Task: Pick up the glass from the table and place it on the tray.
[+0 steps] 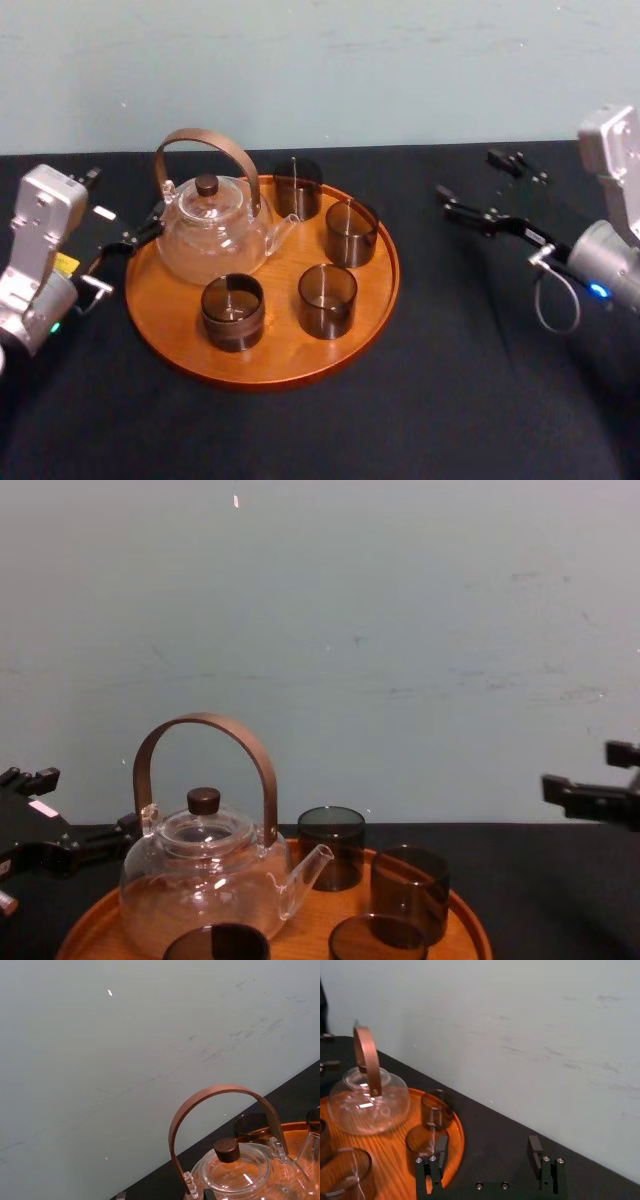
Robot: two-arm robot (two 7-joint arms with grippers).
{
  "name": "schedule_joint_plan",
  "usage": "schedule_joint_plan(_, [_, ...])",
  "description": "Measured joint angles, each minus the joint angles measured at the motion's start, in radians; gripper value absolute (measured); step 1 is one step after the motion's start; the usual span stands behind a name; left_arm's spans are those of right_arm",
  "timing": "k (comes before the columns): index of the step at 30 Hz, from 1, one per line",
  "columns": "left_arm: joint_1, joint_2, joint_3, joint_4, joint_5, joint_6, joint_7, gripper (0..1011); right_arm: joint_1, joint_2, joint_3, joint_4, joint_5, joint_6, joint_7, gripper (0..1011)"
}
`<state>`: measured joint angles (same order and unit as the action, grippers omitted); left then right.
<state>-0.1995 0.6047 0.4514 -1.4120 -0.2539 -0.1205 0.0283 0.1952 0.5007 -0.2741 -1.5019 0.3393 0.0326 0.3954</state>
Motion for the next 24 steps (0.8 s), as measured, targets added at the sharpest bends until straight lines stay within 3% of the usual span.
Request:
schedule_joint_plan(14, [0.000,0.000,0.000,0.000,0.000,0.000,0.000,1001,-0.114,0.007,0.091,-0.010,0.012,-0.042,-0.032,1002])
schedule_joint_plan(24, [0.000,0.000,0.000,0.000,0.000,0.000,0.000,1001,-0.137,-0.017,0.117,0.005,-0.025,-0.054,-0.083,1002])
